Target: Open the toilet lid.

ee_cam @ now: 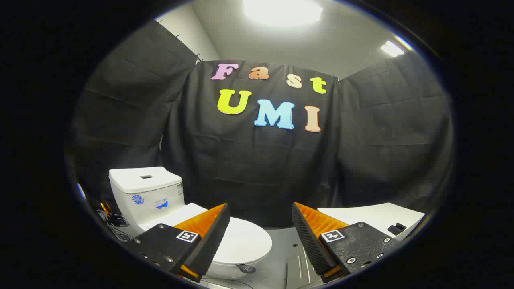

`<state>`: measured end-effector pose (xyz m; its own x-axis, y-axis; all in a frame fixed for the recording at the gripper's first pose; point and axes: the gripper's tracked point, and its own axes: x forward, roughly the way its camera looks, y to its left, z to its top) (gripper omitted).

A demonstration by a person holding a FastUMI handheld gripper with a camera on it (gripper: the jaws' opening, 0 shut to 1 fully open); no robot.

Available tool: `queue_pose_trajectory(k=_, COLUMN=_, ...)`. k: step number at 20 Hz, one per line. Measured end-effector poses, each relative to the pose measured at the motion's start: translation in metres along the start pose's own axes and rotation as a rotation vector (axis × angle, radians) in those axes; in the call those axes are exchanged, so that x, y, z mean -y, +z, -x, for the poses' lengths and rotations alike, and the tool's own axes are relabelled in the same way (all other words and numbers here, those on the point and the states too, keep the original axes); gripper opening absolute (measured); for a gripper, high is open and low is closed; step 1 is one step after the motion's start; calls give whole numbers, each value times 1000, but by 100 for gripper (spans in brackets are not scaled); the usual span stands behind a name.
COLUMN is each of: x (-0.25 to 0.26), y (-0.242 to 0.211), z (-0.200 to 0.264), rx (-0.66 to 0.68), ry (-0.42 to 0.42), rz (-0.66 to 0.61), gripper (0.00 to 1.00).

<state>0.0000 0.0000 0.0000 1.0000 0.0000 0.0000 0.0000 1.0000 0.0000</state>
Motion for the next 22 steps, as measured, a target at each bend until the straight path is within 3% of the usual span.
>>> queue_pose_trajectory(k=22, x=10, y=-4, z=-1, rx=-12, ry=-18, rz=-34, gripper=95)
